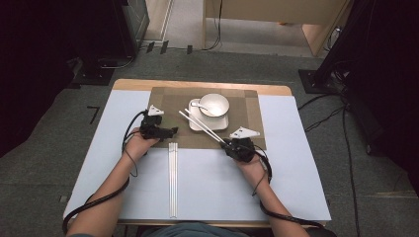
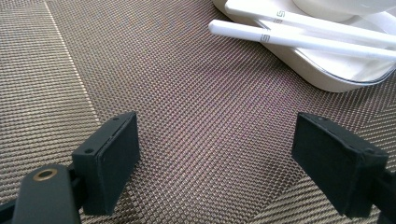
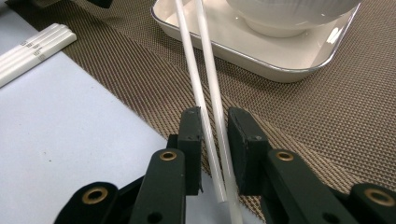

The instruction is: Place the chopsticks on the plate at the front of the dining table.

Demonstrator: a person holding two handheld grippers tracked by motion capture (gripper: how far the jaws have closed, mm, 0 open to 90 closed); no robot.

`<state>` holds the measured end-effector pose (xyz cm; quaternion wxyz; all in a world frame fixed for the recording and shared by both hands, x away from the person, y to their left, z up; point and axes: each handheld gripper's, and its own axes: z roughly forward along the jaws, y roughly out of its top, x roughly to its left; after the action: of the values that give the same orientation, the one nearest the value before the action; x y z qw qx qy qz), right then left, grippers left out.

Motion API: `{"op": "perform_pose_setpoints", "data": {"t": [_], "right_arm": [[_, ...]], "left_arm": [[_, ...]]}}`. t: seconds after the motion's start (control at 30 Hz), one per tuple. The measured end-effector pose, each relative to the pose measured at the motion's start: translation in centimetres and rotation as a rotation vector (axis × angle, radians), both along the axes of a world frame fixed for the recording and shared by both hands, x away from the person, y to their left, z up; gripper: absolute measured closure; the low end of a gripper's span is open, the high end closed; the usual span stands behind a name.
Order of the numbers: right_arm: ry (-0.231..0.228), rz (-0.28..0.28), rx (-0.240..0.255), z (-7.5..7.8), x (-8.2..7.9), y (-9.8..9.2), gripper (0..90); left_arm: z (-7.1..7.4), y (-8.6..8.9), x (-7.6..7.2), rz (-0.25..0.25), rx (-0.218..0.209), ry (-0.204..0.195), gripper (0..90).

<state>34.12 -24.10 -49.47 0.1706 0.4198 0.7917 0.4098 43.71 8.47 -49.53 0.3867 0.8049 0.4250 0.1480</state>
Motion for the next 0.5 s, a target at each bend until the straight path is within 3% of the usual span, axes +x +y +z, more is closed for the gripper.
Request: {"op": "perform_pose_setpoints", "data": {"t": [0.5], "right_arm": [[0.017,-0.011,0.006,0.15,0.30,0.17,80.0]], "left_arm": [[-0.05,0.00,-0.03,0.001,0.003,-0.001,15.0]]}}
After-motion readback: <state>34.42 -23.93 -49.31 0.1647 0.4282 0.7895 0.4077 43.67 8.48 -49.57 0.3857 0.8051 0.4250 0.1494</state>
